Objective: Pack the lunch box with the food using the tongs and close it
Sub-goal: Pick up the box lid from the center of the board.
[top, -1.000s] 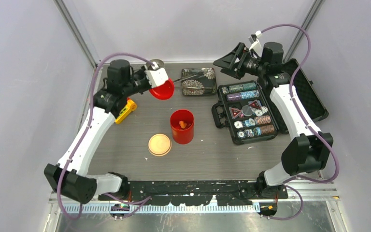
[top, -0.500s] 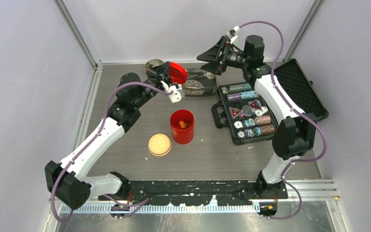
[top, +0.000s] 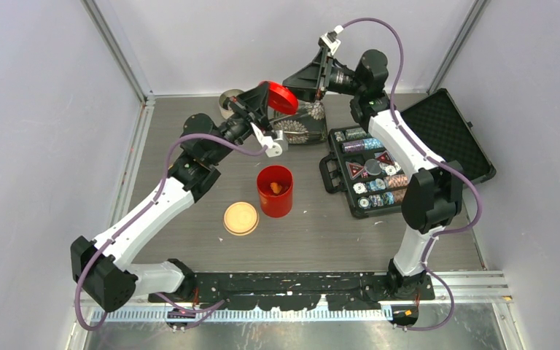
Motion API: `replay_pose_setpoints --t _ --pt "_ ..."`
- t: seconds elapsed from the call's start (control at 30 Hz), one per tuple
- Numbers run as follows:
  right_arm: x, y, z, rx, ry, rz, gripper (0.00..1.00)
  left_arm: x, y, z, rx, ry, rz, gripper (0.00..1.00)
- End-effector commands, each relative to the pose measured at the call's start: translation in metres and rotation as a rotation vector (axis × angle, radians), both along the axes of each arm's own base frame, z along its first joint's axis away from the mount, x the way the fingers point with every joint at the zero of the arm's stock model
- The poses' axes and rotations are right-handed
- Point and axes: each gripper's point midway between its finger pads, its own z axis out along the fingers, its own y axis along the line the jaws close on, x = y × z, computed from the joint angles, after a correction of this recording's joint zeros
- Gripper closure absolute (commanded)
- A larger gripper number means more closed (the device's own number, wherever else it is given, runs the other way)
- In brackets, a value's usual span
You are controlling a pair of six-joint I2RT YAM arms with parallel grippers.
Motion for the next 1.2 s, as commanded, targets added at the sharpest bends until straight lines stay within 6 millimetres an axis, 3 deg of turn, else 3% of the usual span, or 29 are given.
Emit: replay_pose_setpoints --t 0.0,0.23,0.5,0.87,0.93,1.17 --pt "-0.028 0.001 0.036 0.059 -0.155 0.084 0.4 -0.01 0.001 0.046 -0.084 -0.125 -0.021 1.0" --pt "-0.03 0.0 0.038 0.064 -0.155 0.096 0.63 -0.007 -0.001 0.045 -0.092 -0.133 -0.016 1.0" --pt "-0.029 0.0 0.039 0.061 -0.147 0.092 0.99 -0.006 0.0 0.044 -0.088 -0.142 -0.008 1.0" --pt "-0.019 -0.01 0.035 0.025 -0.126 0.026 1.0 -0.007 0.007 0.012 -0.024 -0.089 0.028 0.98" --pt "-0.017 -0.012 0.033 0.016 -0.123 0.013 1.0 -0.007 0.009 0.007 -0.013 -0.08 0.035 0.89" --pt "-0.009 -0.018 0.023 -0.03 -0.127 -0.023 1.0 -0.01 0.018 -0.017 0.038 -0.023 0.065 0.36"
